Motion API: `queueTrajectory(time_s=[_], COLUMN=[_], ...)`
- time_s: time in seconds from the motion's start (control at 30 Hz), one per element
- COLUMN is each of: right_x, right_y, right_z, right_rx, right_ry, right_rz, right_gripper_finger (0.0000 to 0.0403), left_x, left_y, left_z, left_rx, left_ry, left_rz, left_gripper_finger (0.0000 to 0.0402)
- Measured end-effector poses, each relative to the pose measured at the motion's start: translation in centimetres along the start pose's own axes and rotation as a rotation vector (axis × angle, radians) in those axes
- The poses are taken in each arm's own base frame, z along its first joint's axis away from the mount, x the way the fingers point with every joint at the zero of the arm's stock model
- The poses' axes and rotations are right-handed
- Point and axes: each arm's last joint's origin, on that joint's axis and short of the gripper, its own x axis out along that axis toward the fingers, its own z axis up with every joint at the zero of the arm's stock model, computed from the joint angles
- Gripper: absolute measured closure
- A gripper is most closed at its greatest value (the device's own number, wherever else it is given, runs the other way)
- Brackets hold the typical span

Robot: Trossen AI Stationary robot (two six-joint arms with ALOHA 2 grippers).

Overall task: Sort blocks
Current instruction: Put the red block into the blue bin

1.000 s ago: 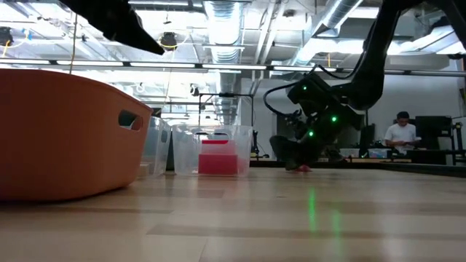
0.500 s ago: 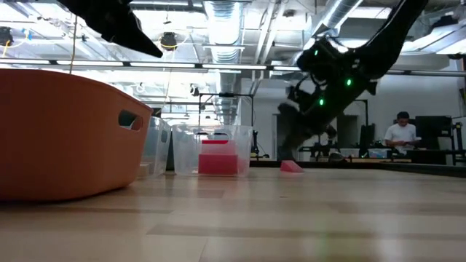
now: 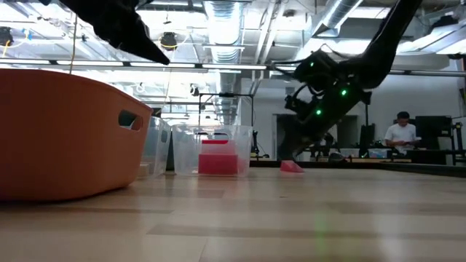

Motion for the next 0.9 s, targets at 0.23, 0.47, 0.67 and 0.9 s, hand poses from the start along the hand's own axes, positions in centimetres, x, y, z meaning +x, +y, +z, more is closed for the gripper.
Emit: queueTrajectory(time_s=[0.23,0.47,0.67,0.9], right_x=[3.0,3.6,1.9,-1.3], right_y=[-0.8,1.4,4.0,5.6], right_z=[-1.8,-3.4,-3.9,-4.1], right_rx=[0.011,-0.129,-0.289,-0.236], right_ry=[0.001,0.014,0.047,0.199], right_rz=[-0.061,0.005,0.112,0.305], right_gripper_finger=[0.0152,0.0213,0.0320,0.0398], left_x=[0.5,0.4,0.0,-0.8], left_y=[-0.2,-0.2,0.0,0.6], left_z=[-0.1,-0.4,0.0,1.3], left_rx=[-0.003,-0.003,0.007,0.009], left_ry=[0.020,0.040,0.053,0.060], left_rz=[0.002,-0.006,-0.009,0.002], left_gripper_finger=[0.0401,0.0401,0.0401,0.0401])
